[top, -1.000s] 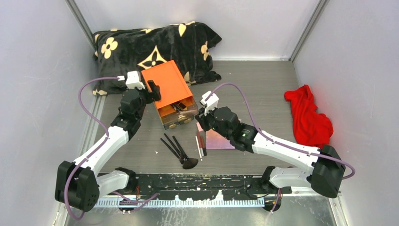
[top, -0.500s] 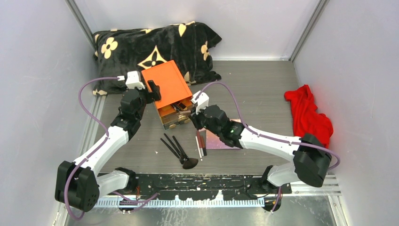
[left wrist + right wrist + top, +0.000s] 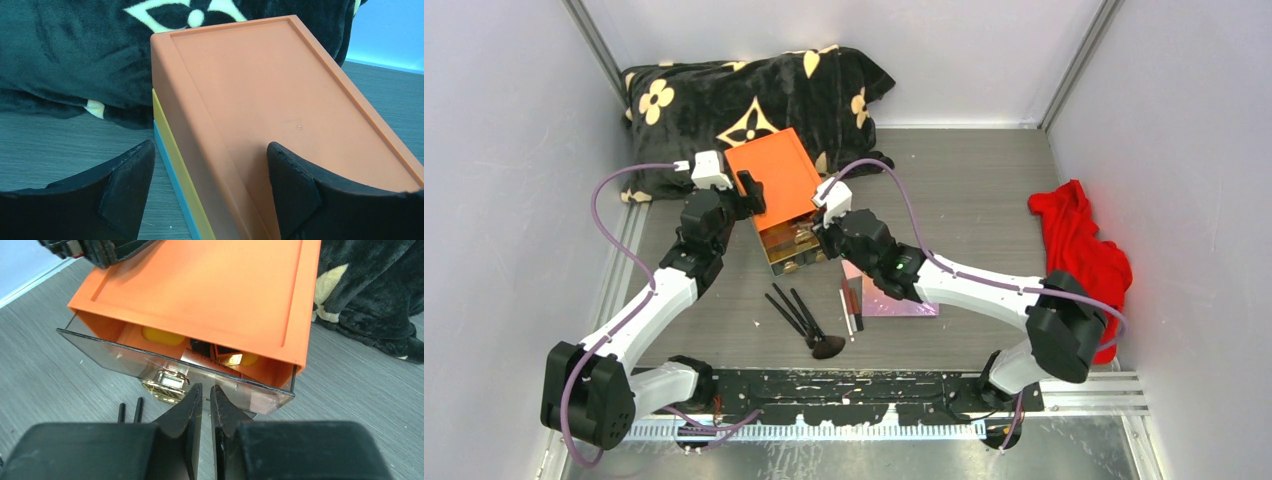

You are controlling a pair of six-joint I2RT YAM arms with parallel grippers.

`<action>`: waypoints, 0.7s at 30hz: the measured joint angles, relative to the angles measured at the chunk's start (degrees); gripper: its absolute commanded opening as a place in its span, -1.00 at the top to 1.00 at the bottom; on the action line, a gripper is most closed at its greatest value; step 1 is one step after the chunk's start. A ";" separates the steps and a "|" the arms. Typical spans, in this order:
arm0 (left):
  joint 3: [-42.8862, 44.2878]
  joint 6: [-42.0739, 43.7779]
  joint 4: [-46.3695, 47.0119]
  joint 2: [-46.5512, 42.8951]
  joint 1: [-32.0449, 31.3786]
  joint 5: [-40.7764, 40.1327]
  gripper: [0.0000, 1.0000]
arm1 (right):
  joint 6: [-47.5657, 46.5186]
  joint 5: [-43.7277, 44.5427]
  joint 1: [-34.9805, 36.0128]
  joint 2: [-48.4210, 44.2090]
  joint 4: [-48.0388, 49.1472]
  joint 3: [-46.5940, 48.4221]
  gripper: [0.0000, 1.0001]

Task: Organize the makeup
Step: Close the drawer in the storage box.

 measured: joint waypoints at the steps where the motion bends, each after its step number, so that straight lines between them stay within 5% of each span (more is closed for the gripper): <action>1: 0.00 0.00 0.00 0.00 0.00 0.00 -0.60 | -0.22 0.24 -0.07 0.83 0.13 0.59 0.65; 12: 0.00 0.00 0.00 0.00 0.00 0.00 -0.61 | -0.76 0.68 -1.51 6.34 2.67 1.44 0.63; 21: 0.00 0.02 -0.02 0.00 0.00 -0.11 -0.69 | -0.87 1.55 -1.73 5.38 2.49 0.74 0.41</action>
